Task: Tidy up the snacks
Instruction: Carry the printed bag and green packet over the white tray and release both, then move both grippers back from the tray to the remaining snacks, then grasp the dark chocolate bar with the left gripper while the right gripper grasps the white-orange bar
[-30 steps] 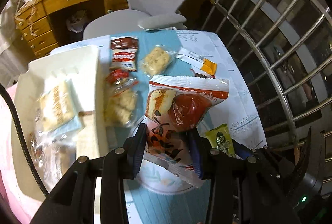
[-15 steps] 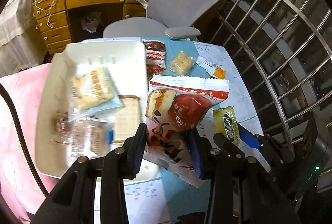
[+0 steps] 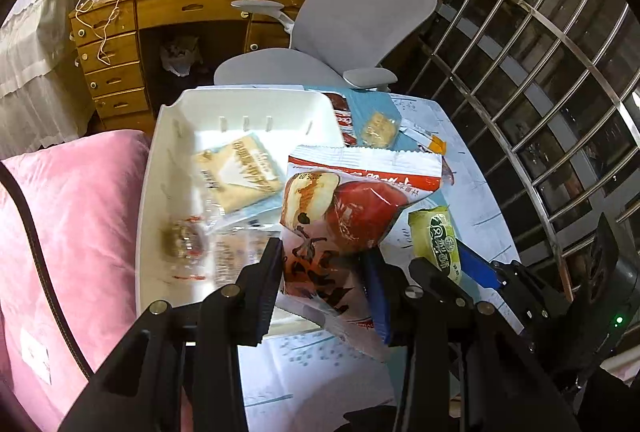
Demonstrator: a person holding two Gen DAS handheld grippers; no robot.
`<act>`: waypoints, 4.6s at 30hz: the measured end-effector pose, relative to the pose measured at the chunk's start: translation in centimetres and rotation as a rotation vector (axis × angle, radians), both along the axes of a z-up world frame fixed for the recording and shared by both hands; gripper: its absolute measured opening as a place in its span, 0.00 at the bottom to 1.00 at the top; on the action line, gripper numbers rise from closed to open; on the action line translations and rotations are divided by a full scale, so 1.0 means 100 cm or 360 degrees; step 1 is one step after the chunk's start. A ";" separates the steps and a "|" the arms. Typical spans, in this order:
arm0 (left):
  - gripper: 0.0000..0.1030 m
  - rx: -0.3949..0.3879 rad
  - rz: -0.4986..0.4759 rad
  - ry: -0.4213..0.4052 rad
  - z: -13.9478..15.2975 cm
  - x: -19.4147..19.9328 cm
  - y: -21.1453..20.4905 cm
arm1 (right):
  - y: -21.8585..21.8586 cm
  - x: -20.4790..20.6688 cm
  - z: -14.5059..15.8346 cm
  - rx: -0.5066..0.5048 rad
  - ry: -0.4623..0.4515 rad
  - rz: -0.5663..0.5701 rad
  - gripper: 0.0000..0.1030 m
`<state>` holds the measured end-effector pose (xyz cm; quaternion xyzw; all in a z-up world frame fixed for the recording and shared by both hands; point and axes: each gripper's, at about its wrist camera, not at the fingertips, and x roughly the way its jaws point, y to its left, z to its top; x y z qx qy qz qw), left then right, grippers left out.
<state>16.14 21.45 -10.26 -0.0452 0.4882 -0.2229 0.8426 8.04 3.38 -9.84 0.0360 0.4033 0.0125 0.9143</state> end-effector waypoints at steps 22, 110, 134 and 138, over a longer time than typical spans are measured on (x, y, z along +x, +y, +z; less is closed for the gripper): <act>0.72 0.0134 -0.0038 0.0105 -0.021 0.008 0.035 | 0.046 0.011 -0.016 0.0058 0.0071 -0.0080 0.47; 0.77 0.0292 -0.0033 0.0378 -0.128 0.152 -0.403 | -0.382 0.199 -0.068 -0.0011 0.0142 0.0333 0.59; 0.76 0.0305 0.0067 0.0322 -0.178 0.175 -0.421 | -0.356 0.234 -0.134 -0.0063 0.0260 0.0611 0.59; 0.68 0.0340 0.0029 0.0251 -0.179 0.175 -0.430 | -0.348 0.236 -0.138 -0.0087 0.0283 0.0659 0.59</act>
